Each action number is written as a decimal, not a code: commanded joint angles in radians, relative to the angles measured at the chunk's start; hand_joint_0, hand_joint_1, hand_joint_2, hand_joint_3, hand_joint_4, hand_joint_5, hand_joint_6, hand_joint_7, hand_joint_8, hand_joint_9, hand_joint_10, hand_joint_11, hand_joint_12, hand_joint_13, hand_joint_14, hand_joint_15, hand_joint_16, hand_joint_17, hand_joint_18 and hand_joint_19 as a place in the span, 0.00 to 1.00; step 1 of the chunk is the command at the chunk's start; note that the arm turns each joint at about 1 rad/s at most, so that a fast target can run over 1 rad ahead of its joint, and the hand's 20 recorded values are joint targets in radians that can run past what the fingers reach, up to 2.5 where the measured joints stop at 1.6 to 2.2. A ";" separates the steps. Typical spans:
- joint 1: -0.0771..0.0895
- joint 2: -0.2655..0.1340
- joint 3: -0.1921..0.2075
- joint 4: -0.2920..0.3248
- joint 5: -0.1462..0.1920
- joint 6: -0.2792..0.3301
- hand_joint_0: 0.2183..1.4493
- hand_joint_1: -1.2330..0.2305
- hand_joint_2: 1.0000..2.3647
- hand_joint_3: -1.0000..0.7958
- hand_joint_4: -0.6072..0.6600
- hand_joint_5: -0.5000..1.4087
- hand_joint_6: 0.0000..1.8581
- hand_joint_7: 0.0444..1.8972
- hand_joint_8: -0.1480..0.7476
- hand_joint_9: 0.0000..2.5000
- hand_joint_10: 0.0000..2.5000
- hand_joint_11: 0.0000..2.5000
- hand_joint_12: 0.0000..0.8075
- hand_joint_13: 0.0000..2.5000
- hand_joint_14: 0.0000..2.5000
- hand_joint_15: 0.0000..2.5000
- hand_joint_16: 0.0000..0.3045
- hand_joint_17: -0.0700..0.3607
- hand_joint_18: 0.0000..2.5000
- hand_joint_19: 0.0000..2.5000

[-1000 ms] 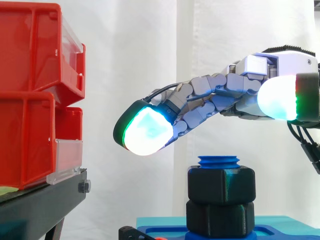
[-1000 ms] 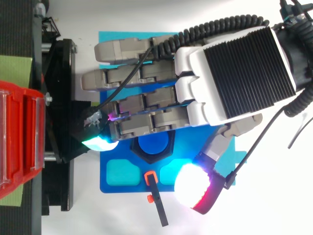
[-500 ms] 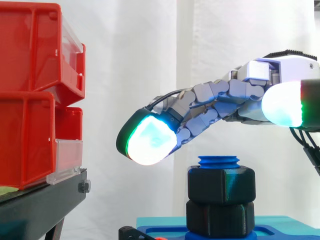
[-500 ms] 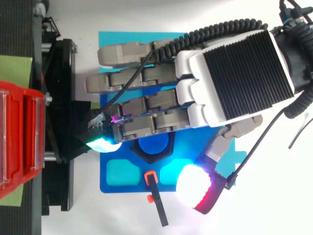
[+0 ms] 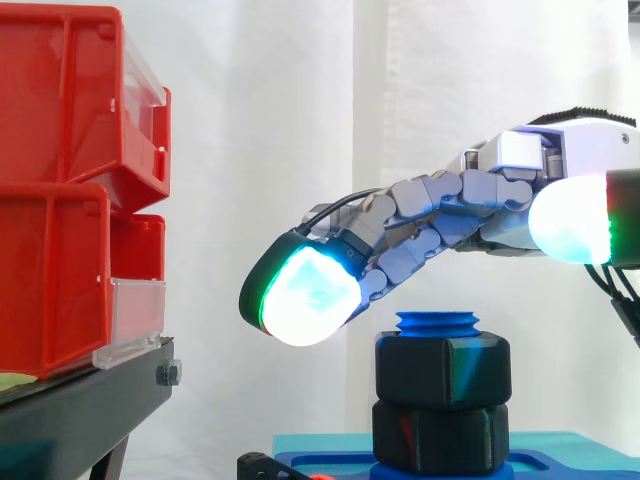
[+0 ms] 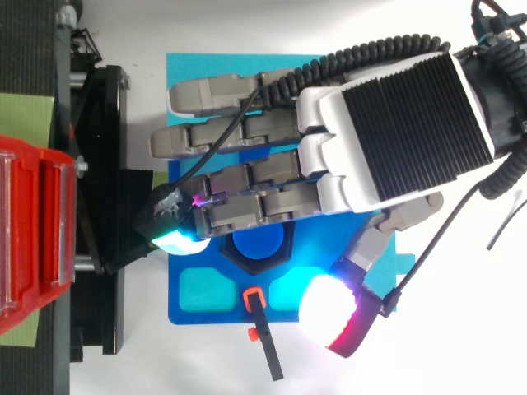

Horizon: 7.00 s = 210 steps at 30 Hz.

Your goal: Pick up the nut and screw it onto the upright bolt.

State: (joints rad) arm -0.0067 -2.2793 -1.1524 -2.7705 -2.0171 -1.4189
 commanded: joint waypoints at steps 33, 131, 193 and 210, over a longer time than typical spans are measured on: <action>-0.012 0.001 -0.023 -0.001 0.000 0.009 0.16 0.78 0.00 0.28 0.66 0.23 0.27 0.60 0.45 0.20 0.00 0.00 0.48 0.01 0.00 0.00 0.19 0.46 0.00 0.00; 0.005 0.000 0.059 -0.083 0.011 -0.028 0.16 0.79 0.00 0.28 0.64 0.20 0.27 0.40 0.47 0.26 0.00 0.00 0.48 0.08 0.00 0.00 0.18 0.45 0.00 0.00; -0.010 -0.037 0.059 -0.054 0.001 -0.008 0.19 0.79 0.00 0.28 0.65 0.26 0.27 0.67 0.50 0.39 0.00 0.00 0.44 0.20 0.00 0.00 0.16 0.41 0.09 0.00; -0.016 -0.037 0.059 -0.049 -0.005 -0.008 0.20 0.72 0.00 0.28 0.59 0.31 0.27 0.78 0.47 0.66 0.00 0.02 0.35 0.39 0.00 0.00 0.12 0.36 0.30 0.03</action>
State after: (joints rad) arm -0.0226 -2.3163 -1.0939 -2.8196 -2.0213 -1.4266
